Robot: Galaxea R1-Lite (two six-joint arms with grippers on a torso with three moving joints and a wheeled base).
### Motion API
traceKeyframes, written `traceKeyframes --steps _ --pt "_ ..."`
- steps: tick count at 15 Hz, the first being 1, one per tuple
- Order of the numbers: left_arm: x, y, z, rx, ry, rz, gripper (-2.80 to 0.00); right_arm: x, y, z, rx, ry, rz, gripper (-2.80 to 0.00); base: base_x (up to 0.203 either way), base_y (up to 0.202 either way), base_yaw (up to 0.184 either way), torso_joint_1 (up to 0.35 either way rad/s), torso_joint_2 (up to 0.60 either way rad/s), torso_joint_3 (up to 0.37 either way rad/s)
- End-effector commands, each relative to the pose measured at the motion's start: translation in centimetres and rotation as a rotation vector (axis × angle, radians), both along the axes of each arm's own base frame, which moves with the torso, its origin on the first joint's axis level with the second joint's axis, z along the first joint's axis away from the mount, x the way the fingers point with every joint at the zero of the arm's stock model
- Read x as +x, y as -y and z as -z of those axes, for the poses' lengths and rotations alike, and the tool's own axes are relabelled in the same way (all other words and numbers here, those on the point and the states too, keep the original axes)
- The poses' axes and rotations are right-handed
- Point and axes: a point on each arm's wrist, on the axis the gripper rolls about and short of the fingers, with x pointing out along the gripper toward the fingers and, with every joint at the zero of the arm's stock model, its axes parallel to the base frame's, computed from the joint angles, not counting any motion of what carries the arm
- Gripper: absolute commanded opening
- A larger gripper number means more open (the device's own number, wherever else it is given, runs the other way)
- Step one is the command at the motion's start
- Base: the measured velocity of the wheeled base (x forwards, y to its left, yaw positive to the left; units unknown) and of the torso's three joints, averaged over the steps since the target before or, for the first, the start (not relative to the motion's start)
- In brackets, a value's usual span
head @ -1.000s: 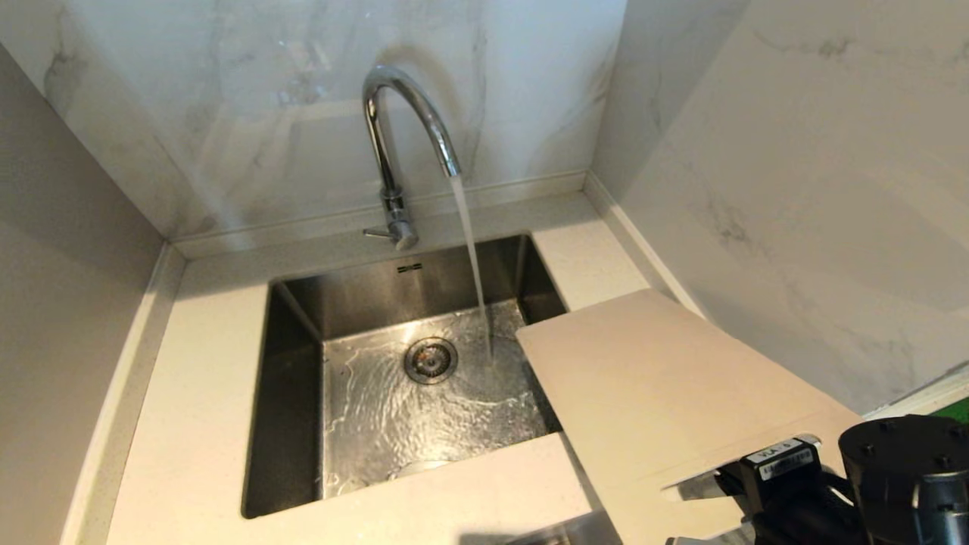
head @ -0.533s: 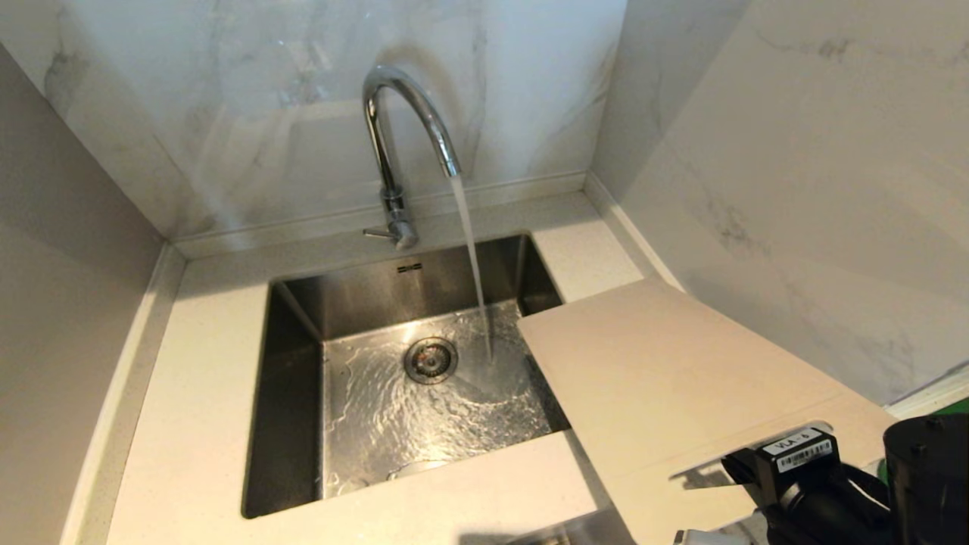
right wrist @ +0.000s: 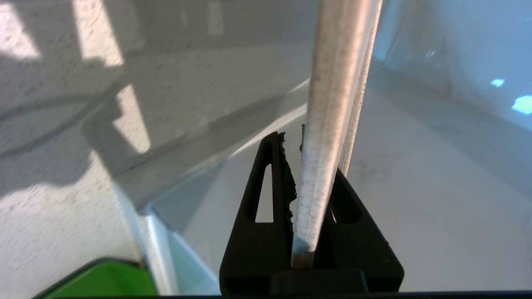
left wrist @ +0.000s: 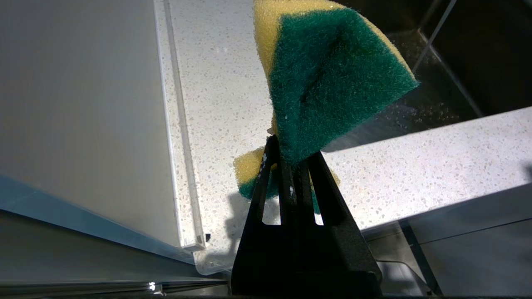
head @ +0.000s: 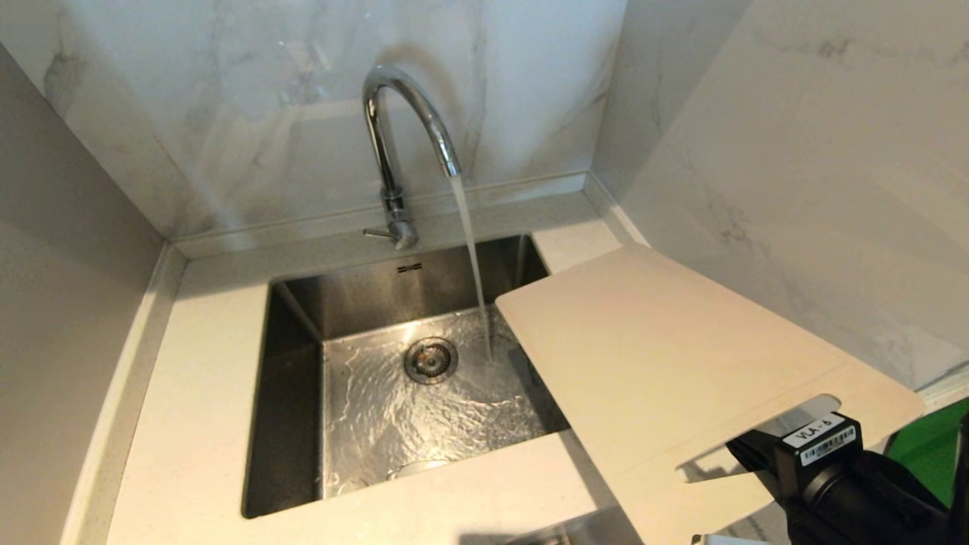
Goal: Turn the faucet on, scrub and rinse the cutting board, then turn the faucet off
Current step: Pick up the cutting board
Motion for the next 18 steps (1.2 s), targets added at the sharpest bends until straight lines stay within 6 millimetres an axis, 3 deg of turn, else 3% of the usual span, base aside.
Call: traceKeyframes --steps 1,11,18 --pt "0.0 0.0 0.0 -0.001 -0.001 -0.001 -2.8 0.3 -0.3 -0.6 -0.003 0.008 -0.052 -2.8 0.0 0.0 0.0 0.0 0.0 0.0" --pt "0.0 0.0 0.0 -0.001 0.001 -0.001 -2.8 0.5 -0.7 -3.4 -0.166 -0.087 -0.218 -2.8 0.0 0.0 0.0 0.0 0.0 0.0" --pt "0.0 0.0 0.0 -0.001 -0.001 0.0 -2.8 1.2 -1.2 -4.1 -0.243 -0.169 -0.291 -2.8 0.0 0.0 0.0 0.0 0.0 0.0"
